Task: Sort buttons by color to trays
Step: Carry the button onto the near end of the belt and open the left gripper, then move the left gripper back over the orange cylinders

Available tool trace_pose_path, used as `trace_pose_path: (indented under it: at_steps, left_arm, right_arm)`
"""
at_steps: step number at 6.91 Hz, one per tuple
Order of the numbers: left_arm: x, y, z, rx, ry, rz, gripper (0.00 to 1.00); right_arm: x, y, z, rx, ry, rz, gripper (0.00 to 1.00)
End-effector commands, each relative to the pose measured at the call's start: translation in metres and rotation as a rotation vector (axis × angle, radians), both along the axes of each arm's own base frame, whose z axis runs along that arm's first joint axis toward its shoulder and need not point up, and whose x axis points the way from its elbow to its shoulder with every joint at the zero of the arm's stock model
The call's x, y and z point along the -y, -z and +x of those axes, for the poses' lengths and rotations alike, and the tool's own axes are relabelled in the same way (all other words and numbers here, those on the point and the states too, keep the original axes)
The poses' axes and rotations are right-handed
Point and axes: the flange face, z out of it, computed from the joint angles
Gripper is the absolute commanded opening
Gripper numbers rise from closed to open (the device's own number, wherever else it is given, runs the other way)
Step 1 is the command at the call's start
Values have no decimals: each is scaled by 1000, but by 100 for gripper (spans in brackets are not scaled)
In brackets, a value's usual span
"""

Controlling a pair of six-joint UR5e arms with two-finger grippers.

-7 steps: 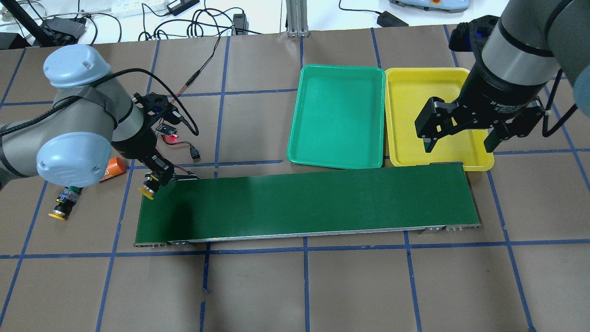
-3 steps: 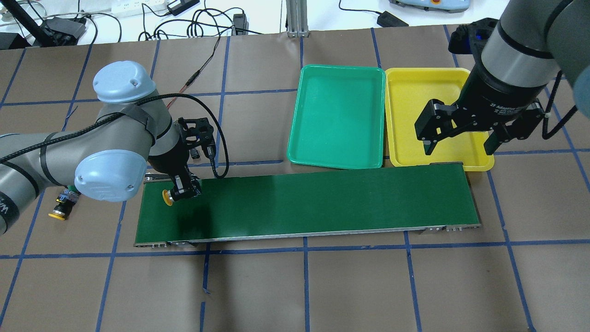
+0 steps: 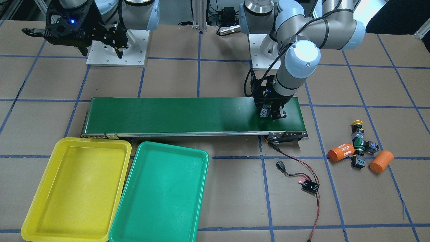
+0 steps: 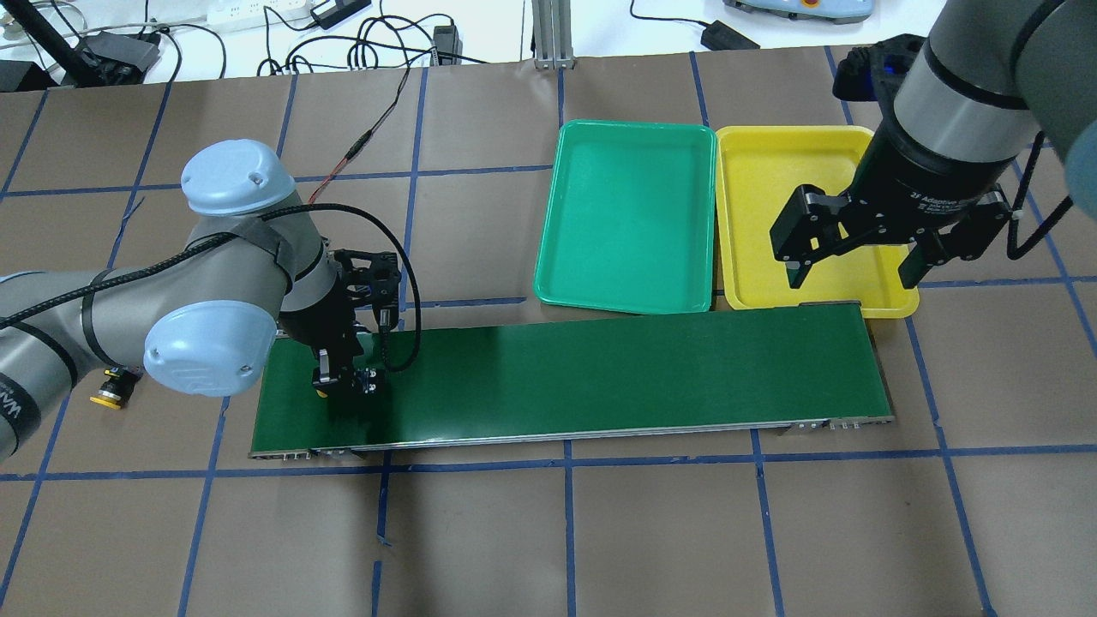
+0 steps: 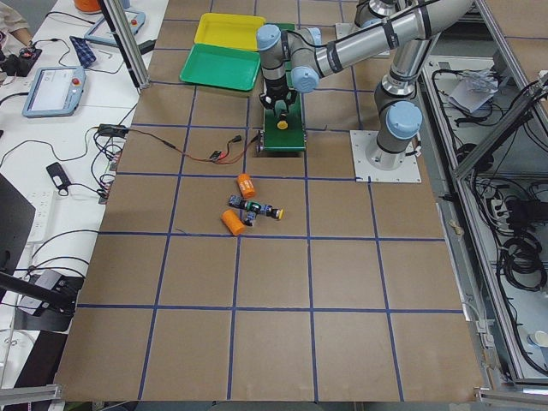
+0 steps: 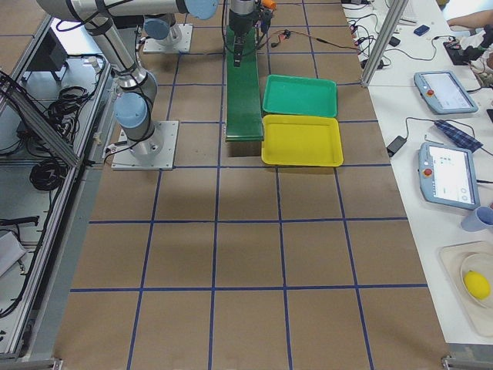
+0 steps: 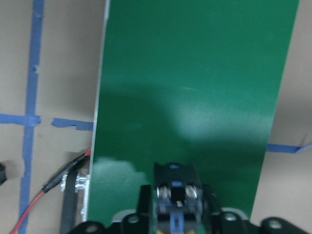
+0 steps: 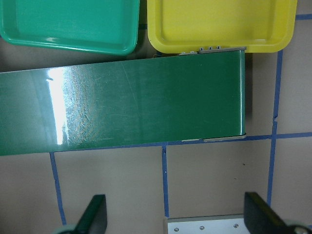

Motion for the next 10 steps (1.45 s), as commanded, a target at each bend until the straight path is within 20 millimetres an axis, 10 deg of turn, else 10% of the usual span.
trace_pose_path:
  at_steps: [1, 6, 10]
  left_arm:
    - [10, -11, 12, -10, -38, -58, 100]
    - [110, -11, 194, -70, -367, -171, 100]
    - [139, 60, 273, -3, -386, -152, 100]
  right_arm:
    - [0, 0, -1, -6, -3, -3, 100]
    - [1, -4, -2, -14, 0, -25, 100]
    - [1, -3, -3, -16, 115, -17, 100]
